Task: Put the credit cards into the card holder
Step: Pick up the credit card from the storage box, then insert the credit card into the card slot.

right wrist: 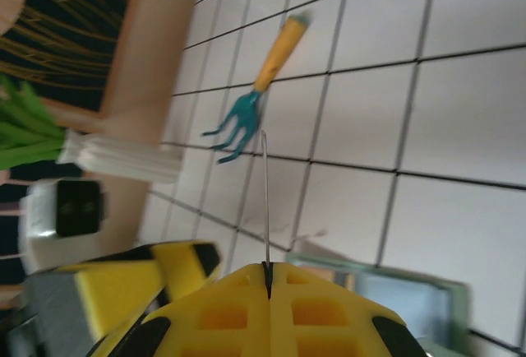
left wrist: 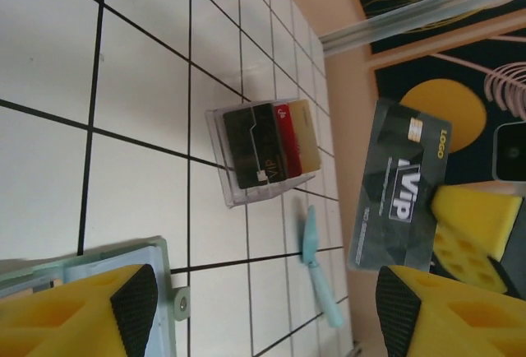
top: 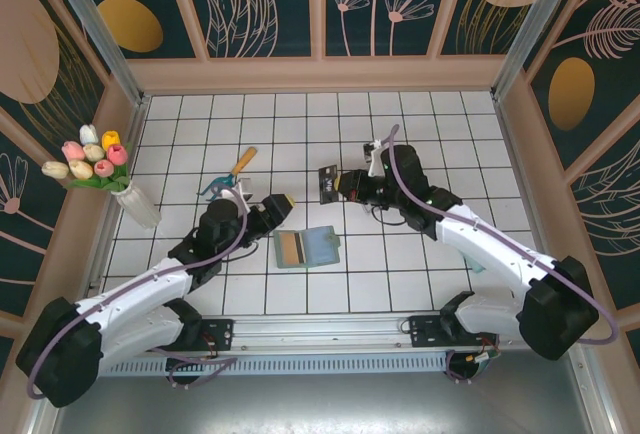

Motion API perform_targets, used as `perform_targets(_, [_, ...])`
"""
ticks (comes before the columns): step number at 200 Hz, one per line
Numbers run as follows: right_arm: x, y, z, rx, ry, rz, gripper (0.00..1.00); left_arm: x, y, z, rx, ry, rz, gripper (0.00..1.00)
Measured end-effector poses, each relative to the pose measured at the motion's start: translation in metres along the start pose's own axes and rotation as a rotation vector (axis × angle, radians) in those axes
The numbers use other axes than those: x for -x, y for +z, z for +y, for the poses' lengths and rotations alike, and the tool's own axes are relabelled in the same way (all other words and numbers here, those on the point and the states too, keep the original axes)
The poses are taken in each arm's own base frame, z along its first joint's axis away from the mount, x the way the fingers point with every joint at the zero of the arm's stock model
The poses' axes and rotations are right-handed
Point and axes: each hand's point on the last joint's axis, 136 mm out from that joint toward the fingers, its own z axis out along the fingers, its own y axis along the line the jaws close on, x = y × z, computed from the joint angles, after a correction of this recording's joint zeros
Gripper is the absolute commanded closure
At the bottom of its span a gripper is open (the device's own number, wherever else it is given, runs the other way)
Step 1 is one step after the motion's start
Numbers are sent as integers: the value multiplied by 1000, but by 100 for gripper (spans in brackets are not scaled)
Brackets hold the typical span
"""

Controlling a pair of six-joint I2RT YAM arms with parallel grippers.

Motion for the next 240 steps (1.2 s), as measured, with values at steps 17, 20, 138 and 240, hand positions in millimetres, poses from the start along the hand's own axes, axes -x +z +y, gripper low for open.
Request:
perform_targets(17, [-4,0,14,88,29,24,98,-3,4,-10,-62,-24,28,30])
perform_targets(20, [-4,0,16,101,30,28,98,-3,4,-13,-75,-24,32,31])
perform_targets(138, [-12,5,43,272,64,124,97,1,8,-69,-296,-18,69,75])
perform_targets(240, [-26,16,-31,-29,58,107,65,-4,-1,-31,-152,-14,35,100])
